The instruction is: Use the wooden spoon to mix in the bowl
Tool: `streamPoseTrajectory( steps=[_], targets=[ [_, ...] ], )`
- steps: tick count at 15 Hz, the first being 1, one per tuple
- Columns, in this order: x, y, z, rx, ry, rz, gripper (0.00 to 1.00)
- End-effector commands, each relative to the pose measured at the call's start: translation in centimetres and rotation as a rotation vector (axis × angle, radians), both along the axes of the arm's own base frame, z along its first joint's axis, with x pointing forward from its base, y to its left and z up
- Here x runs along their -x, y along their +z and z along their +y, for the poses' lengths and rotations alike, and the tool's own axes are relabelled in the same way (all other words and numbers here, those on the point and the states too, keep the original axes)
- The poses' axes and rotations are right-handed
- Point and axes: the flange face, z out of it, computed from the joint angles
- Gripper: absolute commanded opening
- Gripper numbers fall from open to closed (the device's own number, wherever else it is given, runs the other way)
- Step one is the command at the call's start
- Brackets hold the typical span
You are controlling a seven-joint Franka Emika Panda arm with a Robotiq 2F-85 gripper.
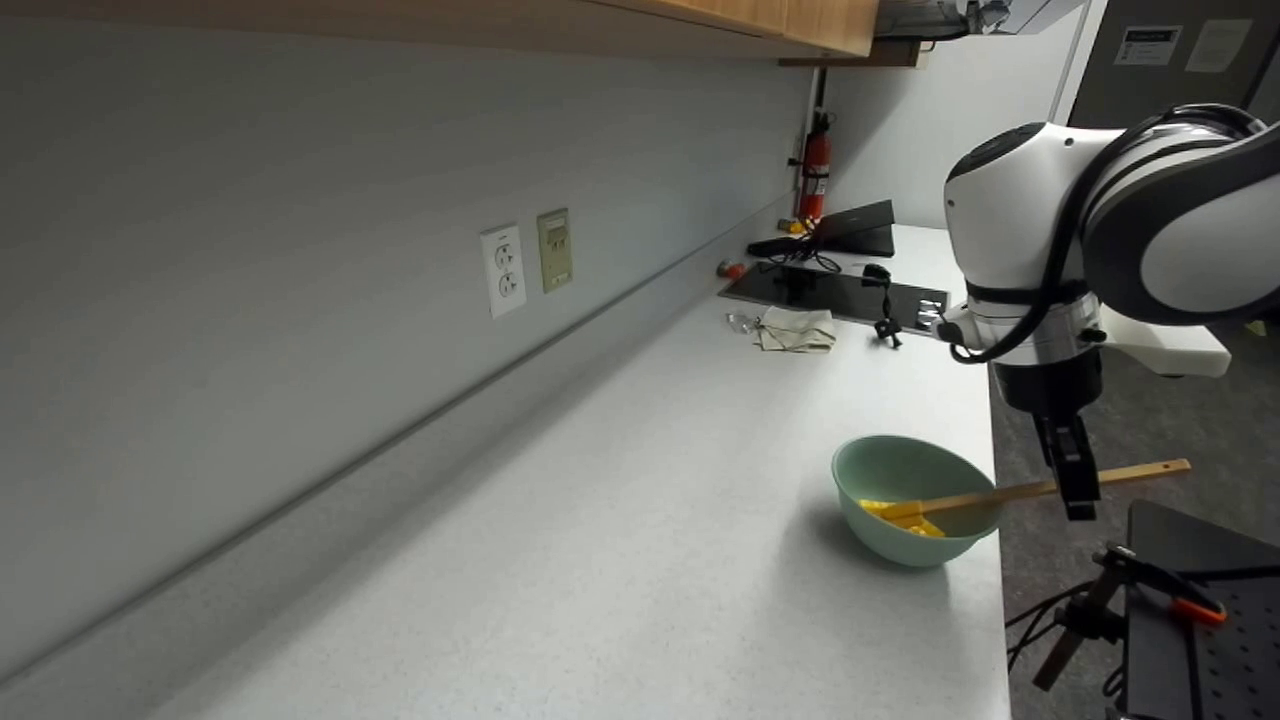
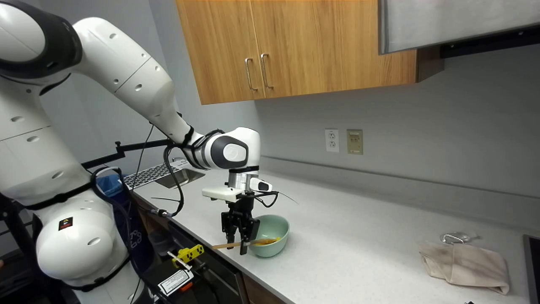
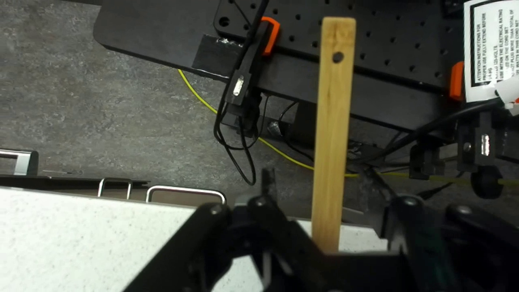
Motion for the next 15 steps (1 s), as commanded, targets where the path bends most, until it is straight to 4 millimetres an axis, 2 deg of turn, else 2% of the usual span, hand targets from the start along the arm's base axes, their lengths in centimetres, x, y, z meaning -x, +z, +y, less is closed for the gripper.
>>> streamPoseTrajectory(
  steps=[1, 4, 5, 7, 15],
  targets=[
    [0.3, -0.4, -0.3, 0.018, 0.036, 0.004, 0.26],
    [0.5, -0.3, 0.0, 0.036, 0.061, 0.003, 0.02],
    [0.4, -0.1, 0.1, 0.043, 0.069, -0.001, 0.00],
    [0.2, 0.3, 0.1, 0.034, 0.070, -0.001, 0.04],
    [-1.4, 4.5, 1.0, 0.124, 0.117, 0.032, 0.04]
  ],
)
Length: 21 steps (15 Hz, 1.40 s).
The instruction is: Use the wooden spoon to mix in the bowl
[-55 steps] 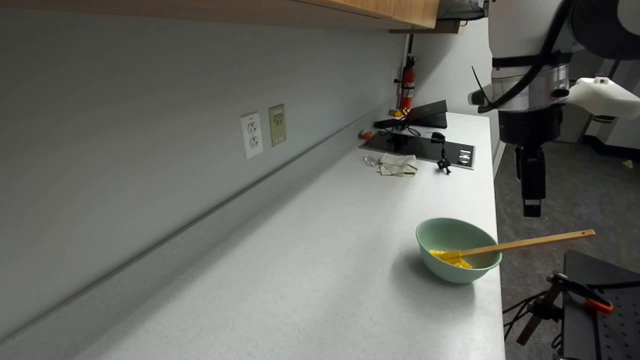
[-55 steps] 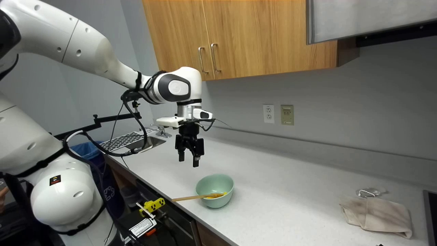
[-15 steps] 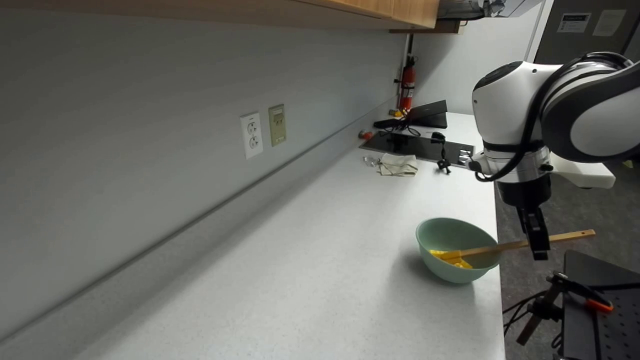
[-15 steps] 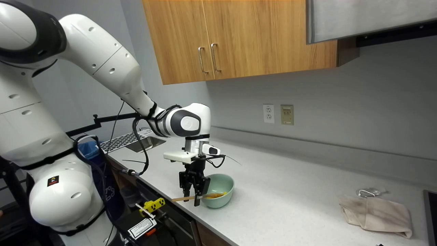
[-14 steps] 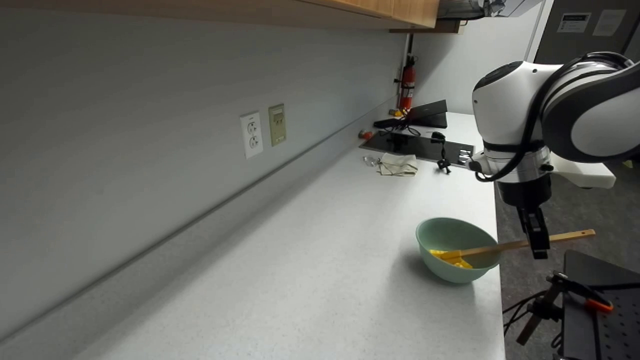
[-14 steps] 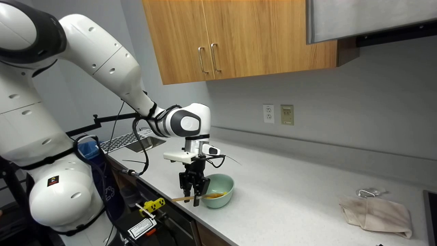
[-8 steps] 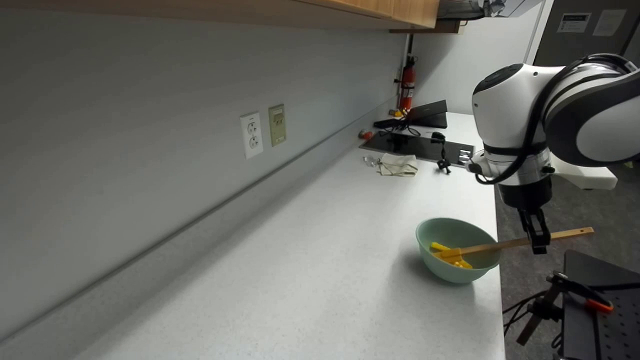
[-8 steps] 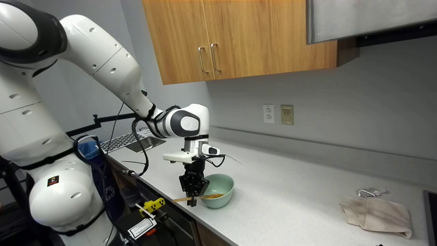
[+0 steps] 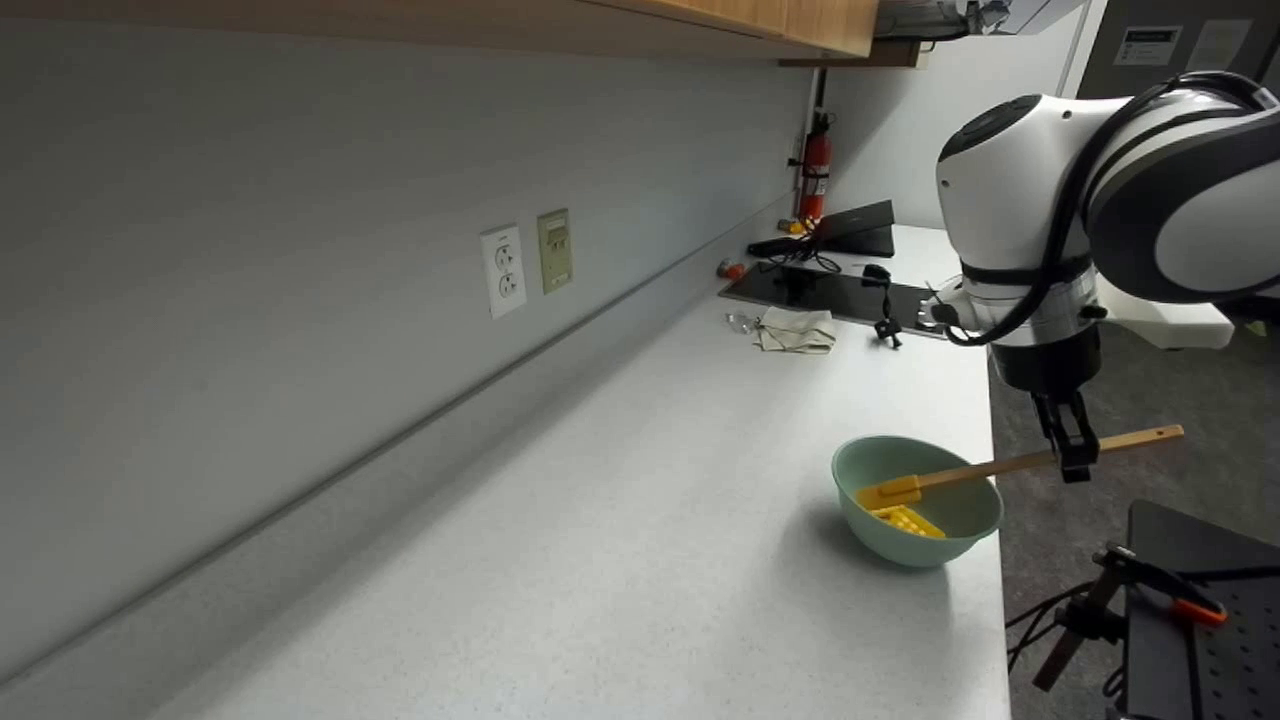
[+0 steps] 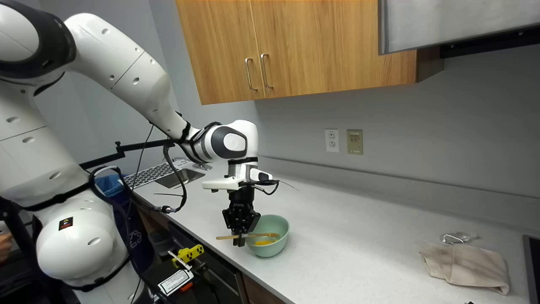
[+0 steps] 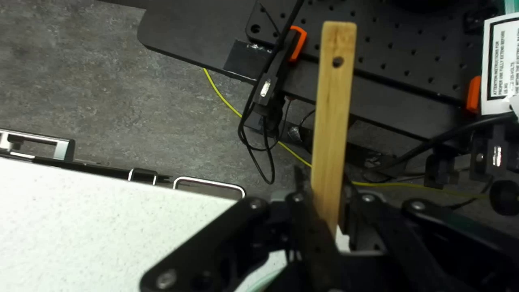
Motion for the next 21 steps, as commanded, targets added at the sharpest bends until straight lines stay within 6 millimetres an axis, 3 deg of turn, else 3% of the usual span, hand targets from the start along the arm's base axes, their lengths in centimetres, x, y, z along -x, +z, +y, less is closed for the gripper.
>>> streamPoseTrajectory(
  steps=[1, 4, 13, 21],
  targets=[
    [-0.9, 2.4, 0.7, 0.093, 0.062, 0.050, 0.04],
    [-1.3, 2.1, 1.5, 0.153, 0.120, 0.133, 0.04],
    [-2.1, -1.2, 2.8, 0.169, 0.135, 0.219, 0.04],
    [-4.6, 0.3, 2.3, 0.141, 0.010, 0.022, 0.04]
  ],
)
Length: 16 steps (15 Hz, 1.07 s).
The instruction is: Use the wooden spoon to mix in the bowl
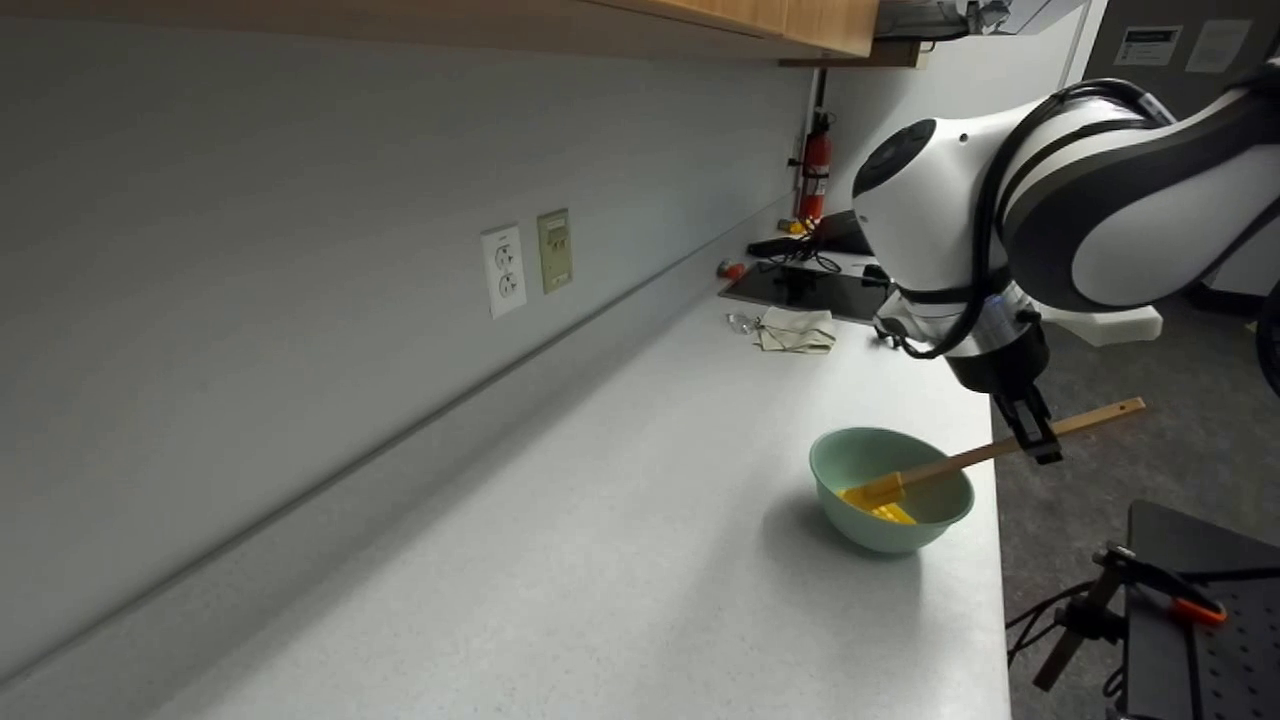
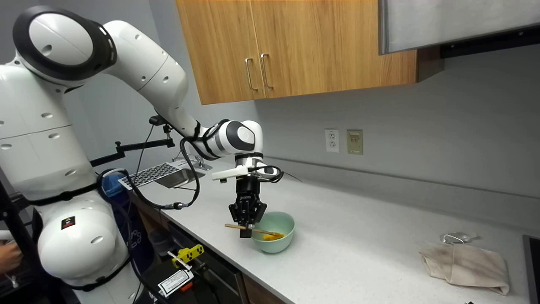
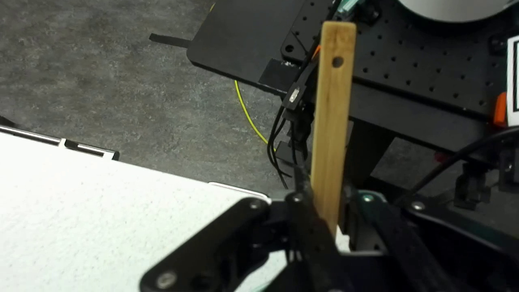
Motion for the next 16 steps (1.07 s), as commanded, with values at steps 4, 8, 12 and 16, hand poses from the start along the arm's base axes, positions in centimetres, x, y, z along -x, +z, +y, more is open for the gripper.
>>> streamPoseTrajectory(
  steps=[4, 8, 12, 16],
  targets=[
    [0.5, 1.4, -0.2, 0.050, -0.045, -0.043, 0.04],
    [0.4, 1.7, -0.5, 0.124, -0.012, -0.018, 0.04],
    [-0.5, 0.1, -0.1, 0.120, -0.004, 0.030, 0.04],
    [-1.3, -1.5, 0.7, 0.097, 0.010, 0.056, 0.04]
  ],
)
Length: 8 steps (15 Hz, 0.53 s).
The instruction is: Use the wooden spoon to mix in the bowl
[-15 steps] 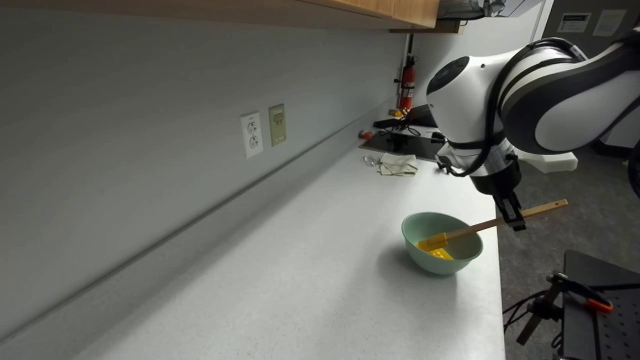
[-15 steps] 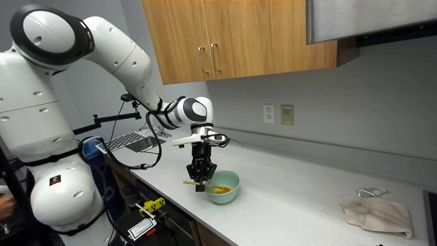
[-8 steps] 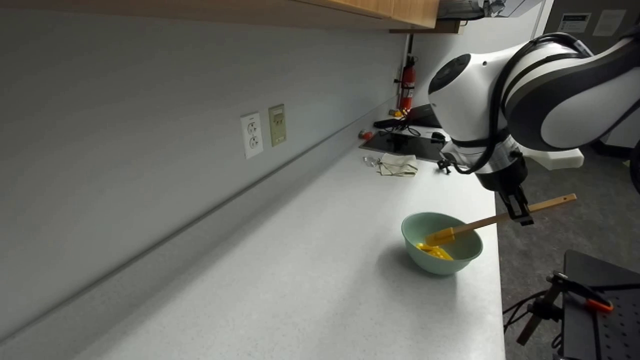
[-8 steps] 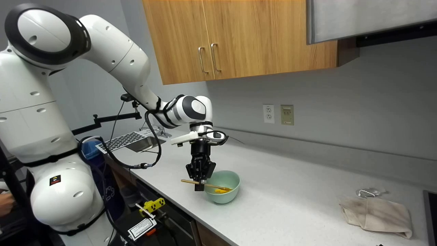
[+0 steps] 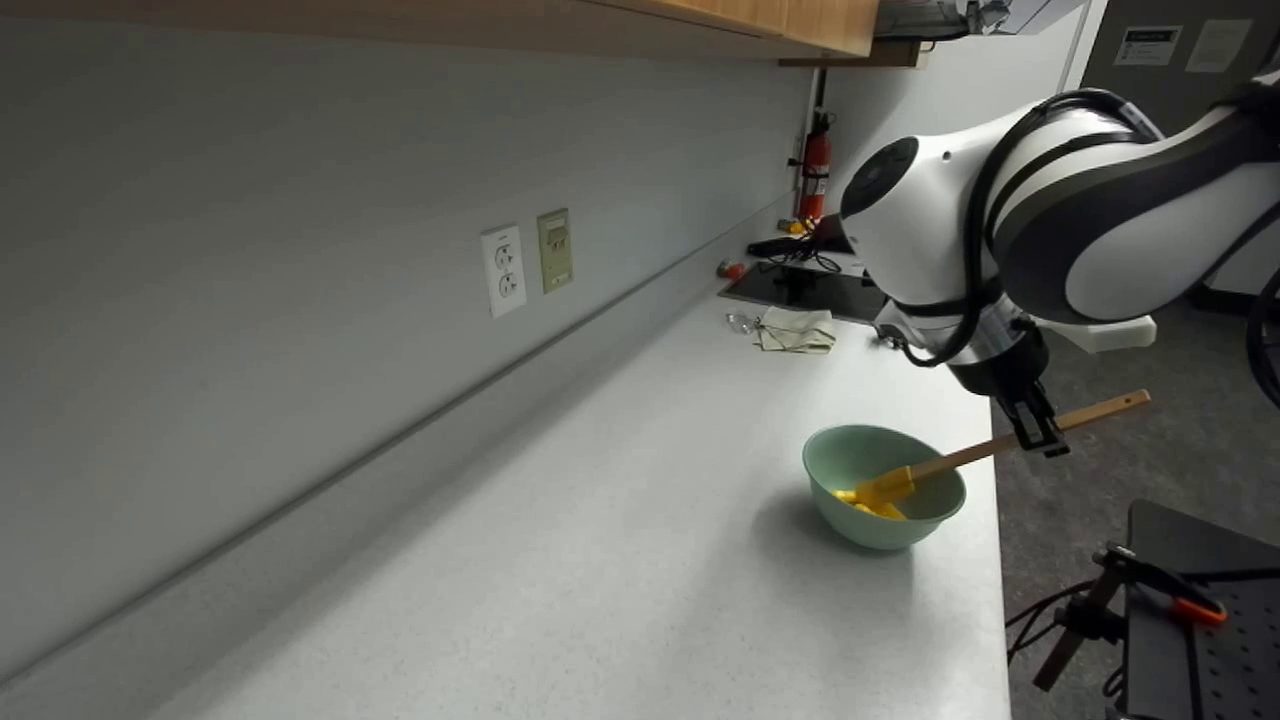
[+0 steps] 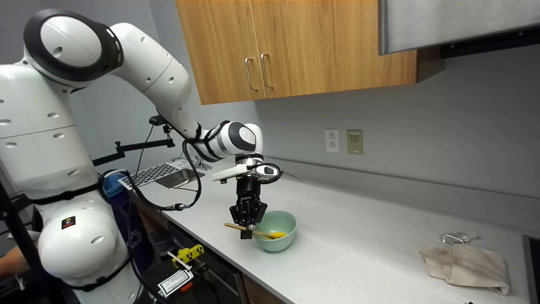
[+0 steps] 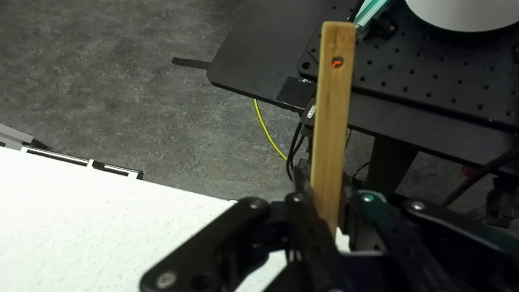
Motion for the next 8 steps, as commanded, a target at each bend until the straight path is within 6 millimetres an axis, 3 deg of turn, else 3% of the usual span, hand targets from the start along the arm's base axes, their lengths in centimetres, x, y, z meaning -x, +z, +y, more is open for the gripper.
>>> streamPoseTrajectory(
  steps=[1, 4, 8],
  targets=[
    [-1.4, -1.1, 0.9, -0.006, 0.017, 0.032, 0.04],
    [-1.9, -1.0, 1.2, -0.086, 0.007, 0.060, 0.04],
    [-2.2, 1.2, 1.1, -0.283, -0.004, 0.114, 0.04]
  ],
)
